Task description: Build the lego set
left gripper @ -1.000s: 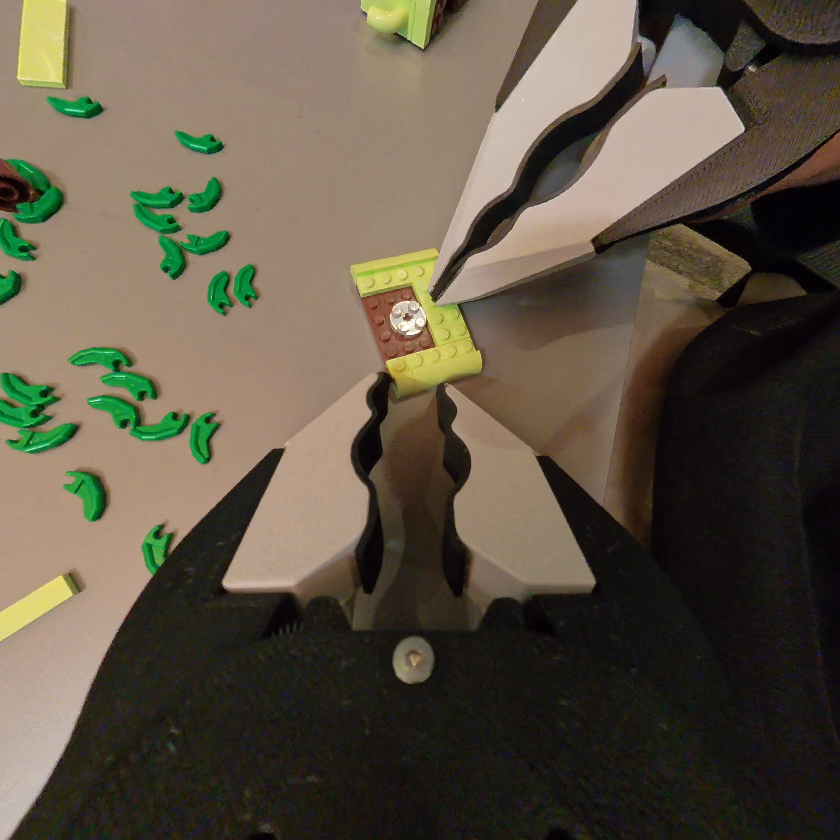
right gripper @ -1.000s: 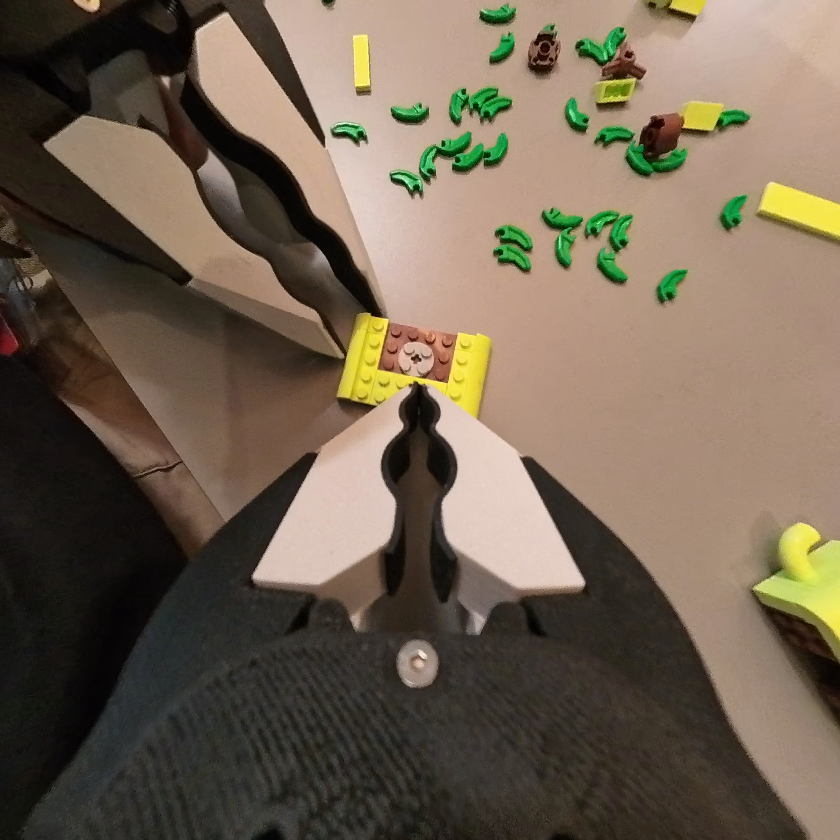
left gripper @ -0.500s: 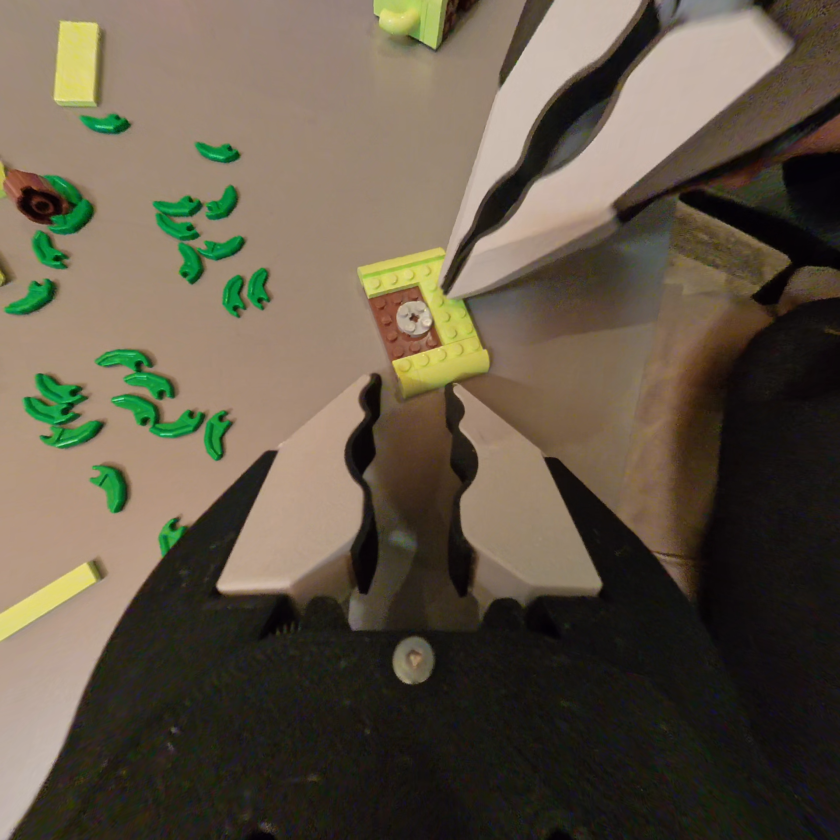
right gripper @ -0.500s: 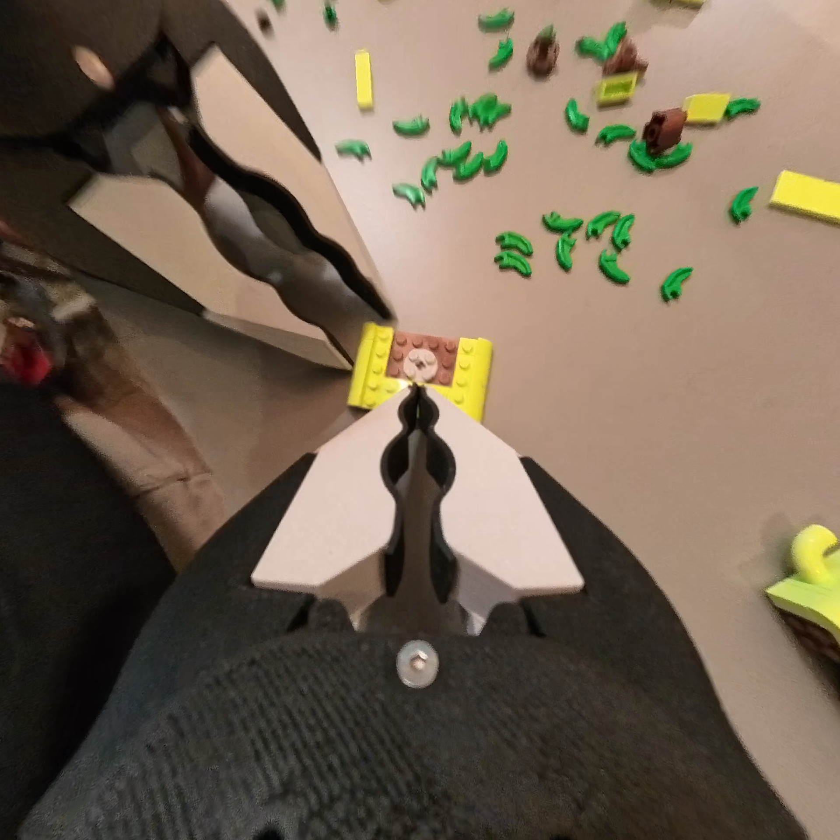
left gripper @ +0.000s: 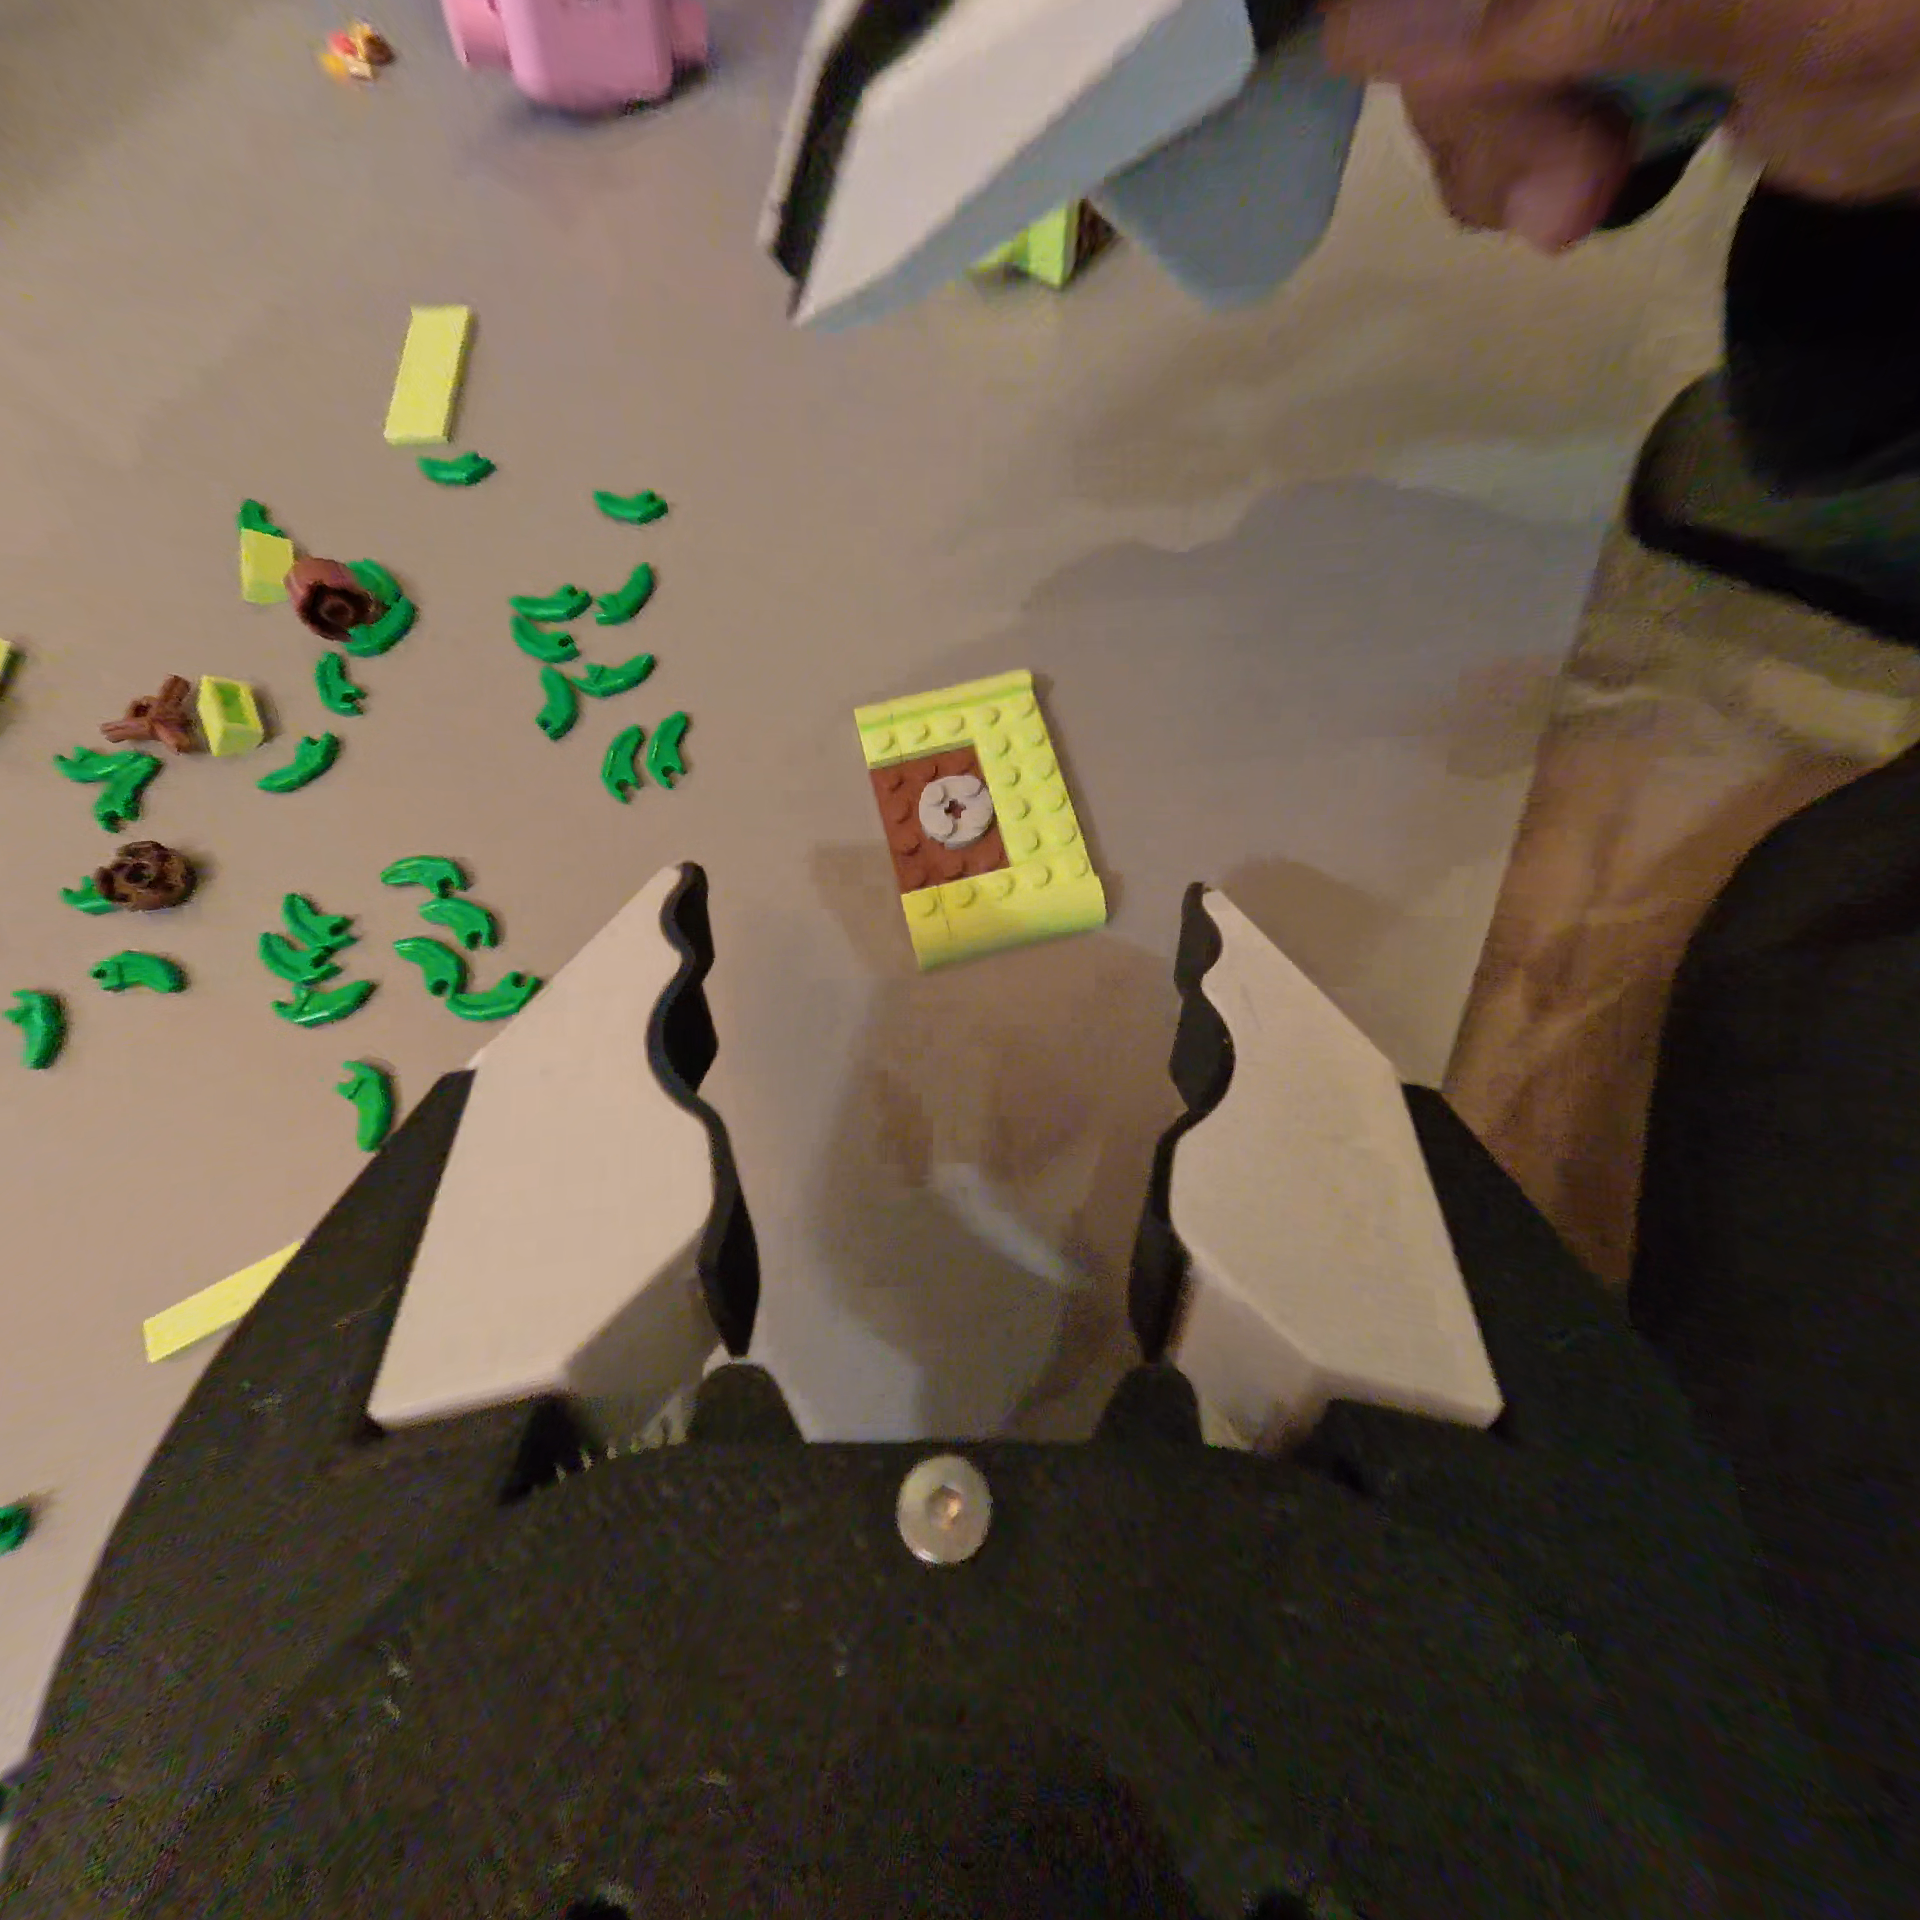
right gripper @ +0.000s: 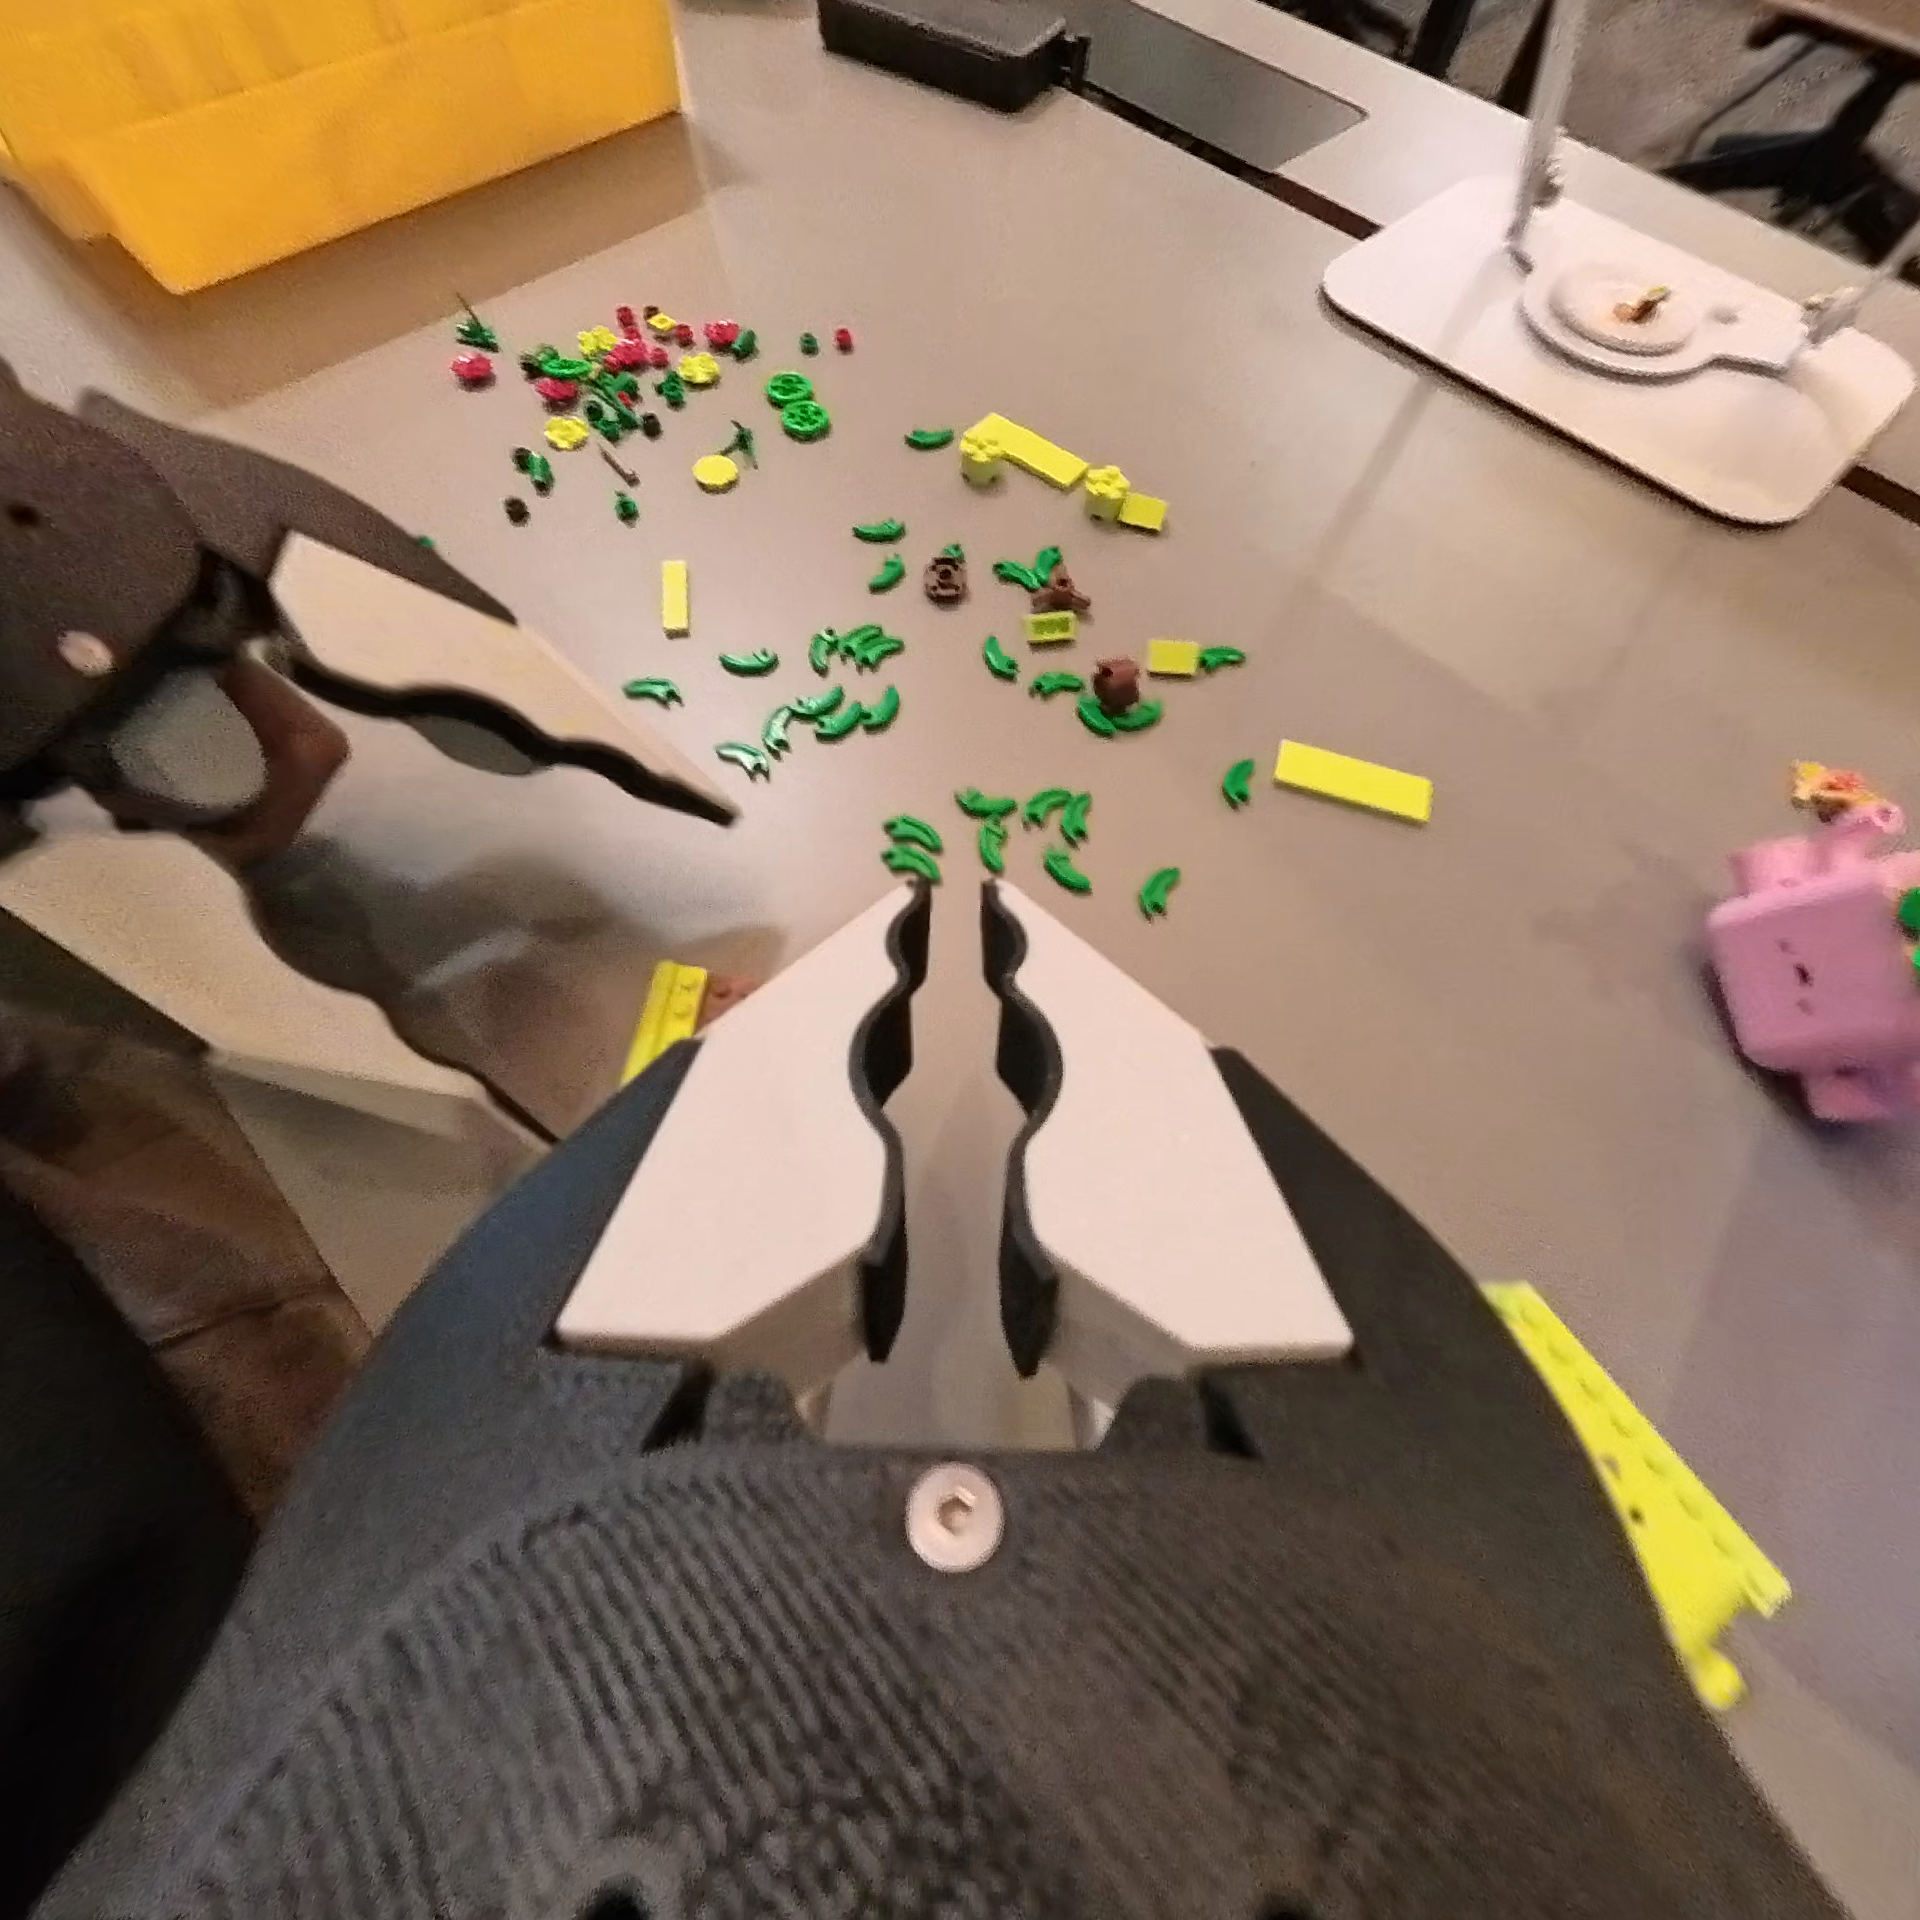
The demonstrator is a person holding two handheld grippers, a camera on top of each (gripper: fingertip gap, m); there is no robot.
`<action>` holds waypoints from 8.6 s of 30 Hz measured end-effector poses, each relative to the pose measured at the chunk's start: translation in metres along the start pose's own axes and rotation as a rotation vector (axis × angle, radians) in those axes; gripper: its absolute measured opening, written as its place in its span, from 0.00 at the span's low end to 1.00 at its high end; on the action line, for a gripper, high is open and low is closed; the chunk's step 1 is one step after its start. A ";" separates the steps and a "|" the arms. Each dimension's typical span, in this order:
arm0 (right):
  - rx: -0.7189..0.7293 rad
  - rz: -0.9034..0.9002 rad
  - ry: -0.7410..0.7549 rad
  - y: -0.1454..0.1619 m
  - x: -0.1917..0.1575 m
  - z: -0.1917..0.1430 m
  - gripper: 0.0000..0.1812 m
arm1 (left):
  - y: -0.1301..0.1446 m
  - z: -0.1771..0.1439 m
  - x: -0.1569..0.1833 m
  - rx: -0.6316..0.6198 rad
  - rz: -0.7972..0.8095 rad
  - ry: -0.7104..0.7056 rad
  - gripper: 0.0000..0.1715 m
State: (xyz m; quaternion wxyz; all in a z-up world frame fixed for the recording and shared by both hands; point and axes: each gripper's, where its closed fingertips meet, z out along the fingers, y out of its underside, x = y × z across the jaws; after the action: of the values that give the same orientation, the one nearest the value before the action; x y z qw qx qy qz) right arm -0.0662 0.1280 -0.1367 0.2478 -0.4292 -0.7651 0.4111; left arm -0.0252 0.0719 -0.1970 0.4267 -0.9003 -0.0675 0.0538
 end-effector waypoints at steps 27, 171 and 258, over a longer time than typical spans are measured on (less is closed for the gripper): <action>0.321 0.010 0.037 0.005 -0.014 -0.004 0.00 | 0.015 -0.011 0.013 -0.004 0.007 -0.038 0.48; 0.573 -0.112 0.207 -0.256 0.138 0.067 0.20 | -0.187 -0.023 -0.376 0.301 -0.267 -0.608 0.34; 0.397 0.030 0.225 -0.247 0.271 0.146 0.10 | -0.260 -0.040 -0.404 0.579 -0.398 -0.610 0.34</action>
State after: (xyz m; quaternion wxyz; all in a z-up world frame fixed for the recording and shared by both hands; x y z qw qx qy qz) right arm -0.4225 0.2278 -0.0004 0.4049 -0.4264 -0.6303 0.5069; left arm -0.4366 0.1369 0.0461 0.6231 -0.6567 -0.3437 0.2499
